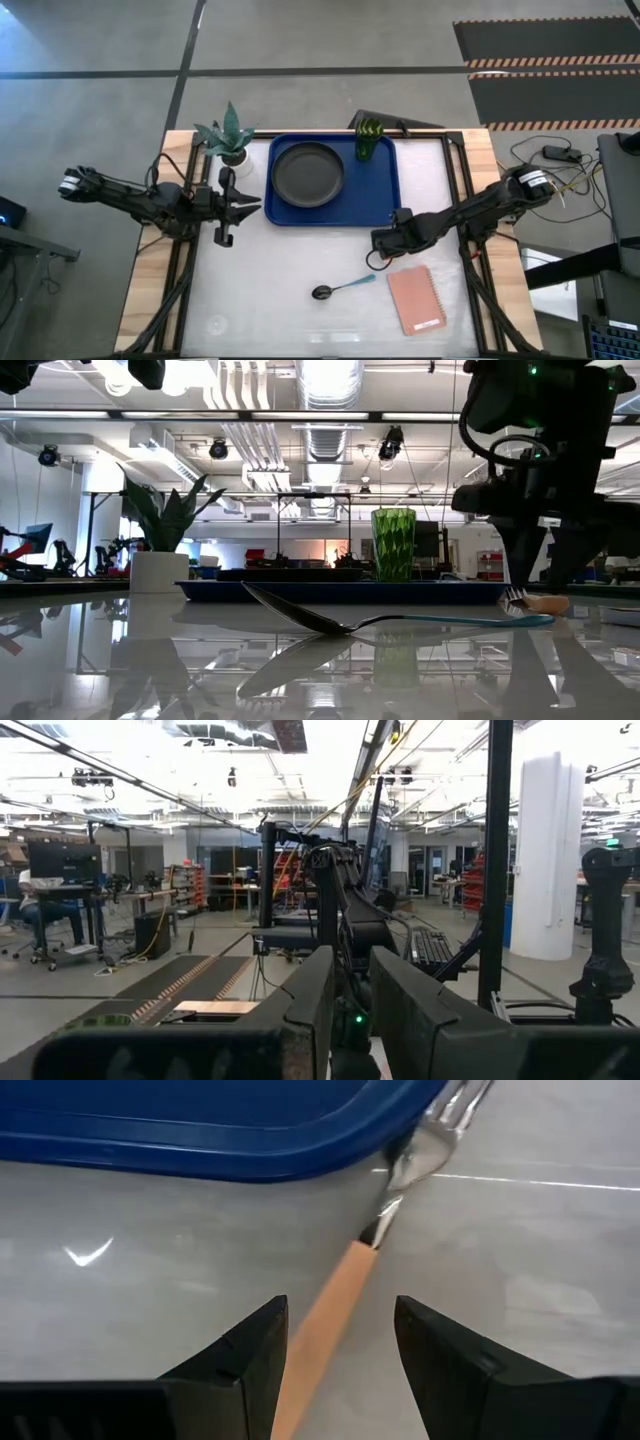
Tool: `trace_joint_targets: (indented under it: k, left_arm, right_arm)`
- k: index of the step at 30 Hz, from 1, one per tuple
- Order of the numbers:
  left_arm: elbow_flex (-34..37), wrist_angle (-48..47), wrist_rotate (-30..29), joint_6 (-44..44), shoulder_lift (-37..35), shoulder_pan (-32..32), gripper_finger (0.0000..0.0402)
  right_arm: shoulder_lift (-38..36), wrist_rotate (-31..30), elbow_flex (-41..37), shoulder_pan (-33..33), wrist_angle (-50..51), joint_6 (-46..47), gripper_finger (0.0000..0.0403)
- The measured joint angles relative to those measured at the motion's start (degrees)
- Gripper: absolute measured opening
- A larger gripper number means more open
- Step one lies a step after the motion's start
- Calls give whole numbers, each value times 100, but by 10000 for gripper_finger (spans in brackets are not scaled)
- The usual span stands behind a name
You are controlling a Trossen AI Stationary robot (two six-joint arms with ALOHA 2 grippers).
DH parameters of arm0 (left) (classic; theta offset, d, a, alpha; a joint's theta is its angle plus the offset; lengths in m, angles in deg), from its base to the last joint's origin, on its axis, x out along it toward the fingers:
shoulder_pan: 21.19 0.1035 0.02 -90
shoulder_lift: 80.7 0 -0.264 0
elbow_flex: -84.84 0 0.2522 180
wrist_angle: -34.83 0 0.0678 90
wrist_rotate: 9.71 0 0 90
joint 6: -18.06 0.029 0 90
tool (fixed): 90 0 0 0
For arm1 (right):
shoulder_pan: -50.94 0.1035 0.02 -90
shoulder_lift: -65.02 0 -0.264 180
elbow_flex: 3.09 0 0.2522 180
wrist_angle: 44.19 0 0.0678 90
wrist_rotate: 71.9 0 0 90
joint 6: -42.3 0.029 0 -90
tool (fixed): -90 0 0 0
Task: Pick and place plate/cup/fork/spoon on tray
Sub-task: Put the orange fork to the bottom of the green cup on the blue tray
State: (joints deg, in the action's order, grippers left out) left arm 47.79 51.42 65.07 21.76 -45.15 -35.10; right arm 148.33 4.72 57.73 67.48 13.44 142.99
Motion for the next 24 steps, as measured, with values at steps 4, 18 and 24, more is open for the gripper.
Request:
trace_joint_targets:
  k: [4,18,24]
  left_arm:
    - [0,0,0,0,0,0,54]
    - [2,2,0,0,3,2,54]
    - [2,2,0,-11,9,0,54]
  right_arm:
    - [87,-55,-31,0,-52,-20,173]
    - [365,-10,-69,-9,-39,-178,116]
    - [273,234,-75,-7,267,-264,49]
